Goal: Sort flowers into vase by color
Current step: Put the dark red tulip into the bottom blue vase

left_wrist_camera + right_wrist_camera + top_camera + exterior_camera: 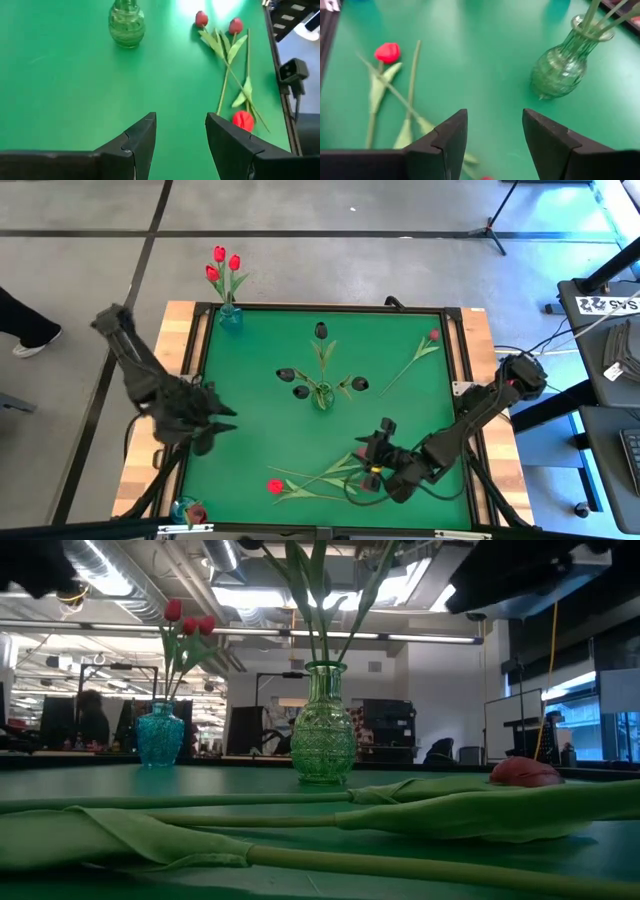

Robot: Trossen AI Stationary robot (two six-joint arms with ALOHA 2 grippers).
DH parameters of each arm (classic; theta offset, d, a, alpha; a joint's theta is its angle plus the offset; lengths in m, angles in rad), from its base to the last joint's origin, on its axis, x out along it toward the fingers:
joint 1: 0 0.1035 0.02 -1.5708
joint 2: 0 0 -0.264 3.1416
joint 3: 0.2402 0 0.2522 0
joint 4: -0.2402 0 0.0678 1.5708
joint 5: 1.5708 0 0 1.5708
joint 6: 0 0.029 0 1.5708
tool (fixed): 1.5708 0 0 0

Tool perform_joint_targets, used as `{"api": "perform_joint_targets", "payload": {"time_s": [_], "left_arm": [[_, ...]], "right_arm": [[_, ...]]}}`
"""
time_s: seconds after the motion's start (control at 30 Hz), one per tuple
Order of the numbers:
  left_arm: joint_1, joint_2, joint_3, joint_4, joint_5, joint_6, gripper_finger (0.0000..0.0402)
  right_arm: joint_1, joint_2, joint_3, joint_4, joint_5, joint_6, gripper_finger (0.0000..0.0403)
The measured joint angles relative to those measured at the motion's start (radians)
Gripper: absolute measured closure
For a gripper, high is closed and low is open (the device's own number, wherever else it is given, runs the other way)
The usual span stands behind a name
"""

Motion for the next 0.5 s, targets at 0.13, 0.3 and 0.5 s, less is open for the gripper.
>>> {"api": "perform_joint_targets", "payload": {"time_s": [0.13,0.3,0.5], "left_arm": [[0.168,0.12,0.0,0.194,0.12,0.183,0.0234],[0.309,0.29,0.0,0.333,0.125,0.259,0.0234],[0.362,0.504,0.0,0.603,0.128,0.332,0.0234]], "right_arm": [[-0.044,0.0,0.0,0.001,0.001,-0.103,0.0212],[-0.093,0.0,0.0,0.005,0.004,-0.192,0.0212],[-0.092,0.0,0.0,-0.019,0.044,-0.183,0.0212]]}}
